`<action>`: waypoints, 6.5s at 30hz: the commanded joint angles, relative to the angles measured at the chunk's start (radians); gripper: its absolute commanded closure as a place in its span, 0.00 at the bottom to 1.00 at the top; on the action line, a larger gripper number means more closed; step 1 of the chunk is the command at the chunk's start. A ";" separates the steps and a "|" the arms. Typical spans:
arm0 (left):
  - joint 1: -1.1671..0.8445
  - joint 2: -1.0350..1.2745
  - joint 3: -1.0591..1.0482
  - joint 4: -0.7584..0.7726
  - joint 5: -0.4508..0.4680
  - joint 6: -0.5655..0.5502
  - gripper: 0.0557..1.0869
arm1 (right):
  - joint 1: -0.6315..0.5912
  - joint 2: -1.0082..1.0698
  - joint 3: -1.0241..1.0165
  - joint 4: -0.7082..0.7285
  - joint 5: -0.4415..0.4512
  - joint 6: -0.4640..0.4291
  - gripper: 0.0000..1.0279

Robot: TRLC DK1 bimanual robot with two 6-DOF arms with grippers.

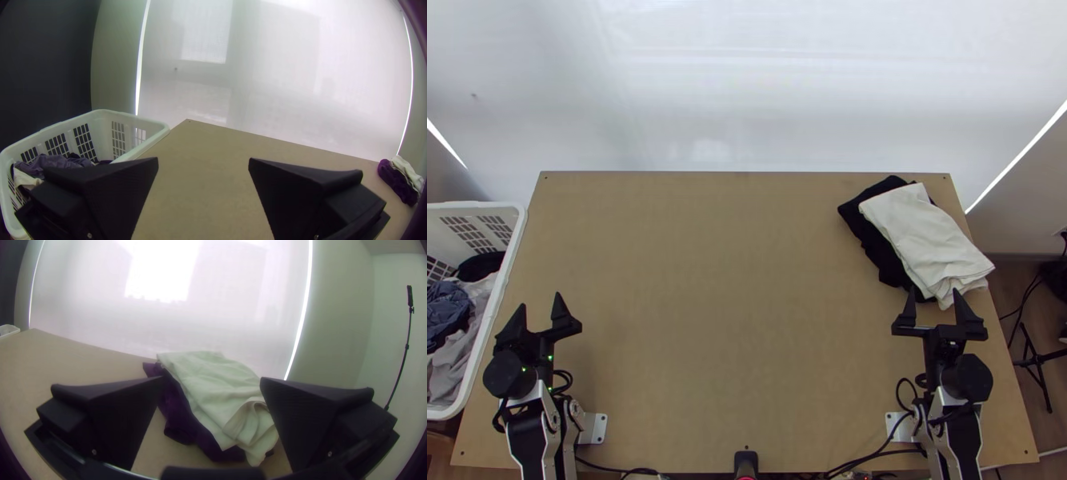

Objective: Fold the t-shirt

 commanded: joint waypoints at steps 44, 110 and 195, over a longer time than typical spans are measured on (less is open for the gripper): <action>0.316 0.730 0.934 -0.361 -0.001 -0.025 0.05 | 0.006 0.000 0.000 0.000 -0.001 0.077 0.04; 0.858 1.717 2.264 -0.718 0.355 -0.176 0.97 | -0.044 0.006 0.000 0.000 0.000 0.097 0.04; -0.768 1.417 1.103 -0.073 -0.013 -0.229 0.04 | 0.000 0.695 0.666 -0.371 -0.052 0.272 0.04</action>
